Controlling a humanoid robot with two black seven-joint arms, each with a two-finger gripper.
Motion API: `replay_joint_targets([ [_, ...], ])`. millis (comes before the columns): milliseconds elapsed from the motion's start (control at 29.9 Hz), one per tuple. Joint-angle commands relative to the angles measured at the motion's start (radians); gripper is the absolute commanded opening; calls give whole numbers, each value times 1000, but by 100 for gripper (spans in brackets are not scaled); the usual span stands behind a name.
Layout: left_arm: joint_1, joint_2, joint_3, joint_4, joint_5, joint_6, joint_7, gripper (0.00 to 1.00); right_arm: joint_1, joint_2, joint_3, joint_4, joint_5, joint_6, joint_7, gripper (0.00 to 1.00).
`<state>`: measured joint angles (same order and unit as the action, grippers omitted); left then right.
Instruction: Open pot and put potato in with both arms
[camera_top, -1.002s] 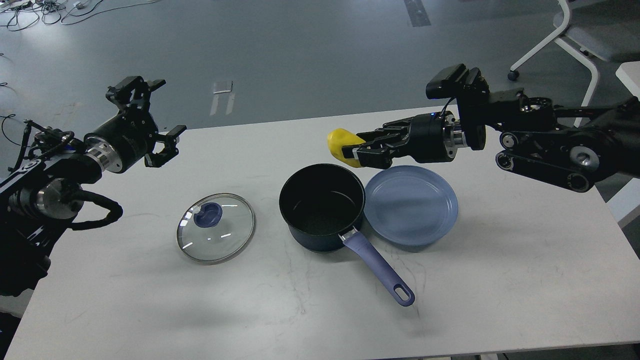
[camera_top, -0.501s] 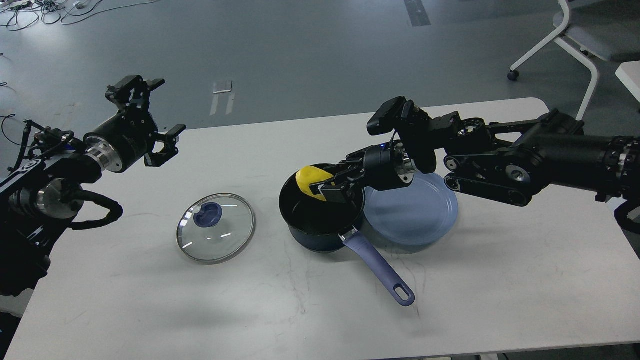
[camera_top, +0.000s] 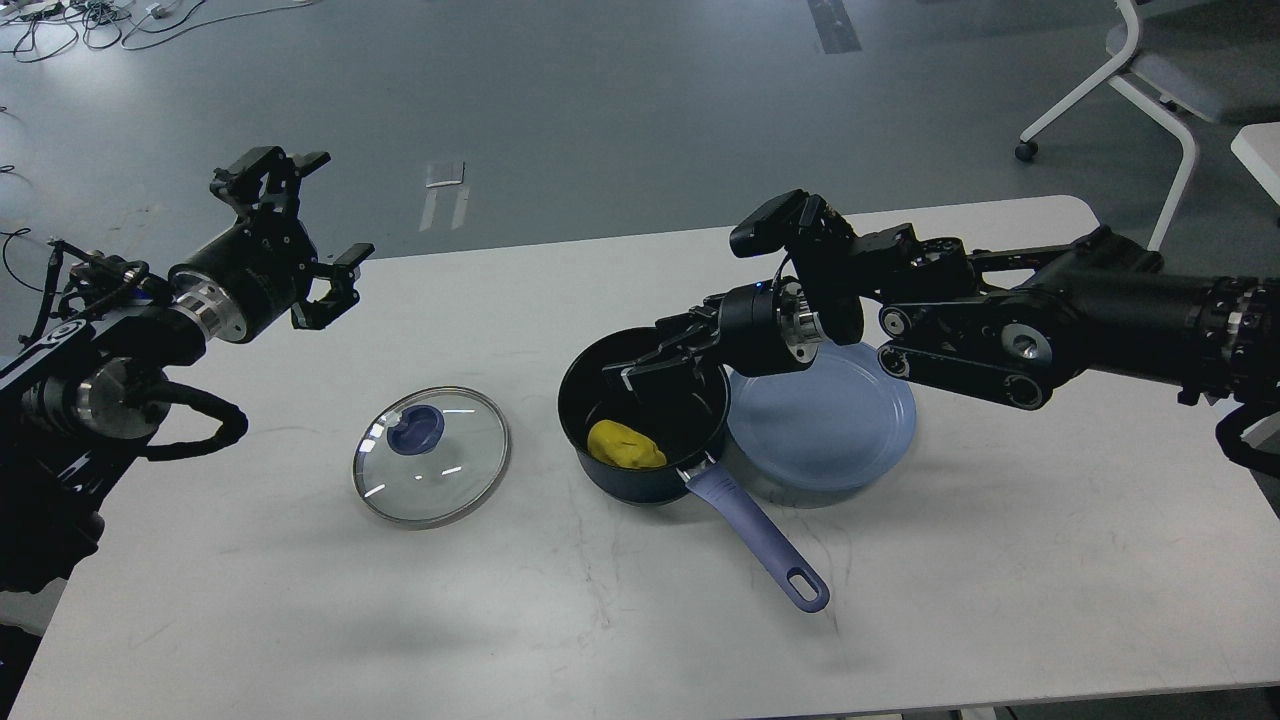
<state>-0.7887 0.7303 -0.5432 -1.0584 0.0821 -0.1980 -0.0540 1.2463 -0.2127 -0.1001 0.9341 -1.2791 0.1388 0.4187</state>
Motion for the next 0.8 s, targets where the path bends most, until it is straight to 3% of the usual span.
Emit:
replay_joint_targets([
  [0,2,-3,-3,0,-15,0,0,98,7,-37,130,-21,294,40,-29,100],
  [200,8,-49,-12,5,-76,2,-4,98,-62,-118,316,-26,916,122,-194,100],
  [368,11,-68,-30,9,-129,-3,-26,98,-219,-139,523,-31,1050,223,-244,100],
  [501,32,-88,-37,9,-140,-3,-27,98,-332,-139,658,-31,1096,235,-262,100],
  [601,88,-109,-70,9,-140,-8,-27,98,-395,-137,721,-29,1176,240,-316,100],
  [768,149,-121,-135,0,-139,-78,-30,98,-439,-117,792,-29,1186,213,-357,100],
])
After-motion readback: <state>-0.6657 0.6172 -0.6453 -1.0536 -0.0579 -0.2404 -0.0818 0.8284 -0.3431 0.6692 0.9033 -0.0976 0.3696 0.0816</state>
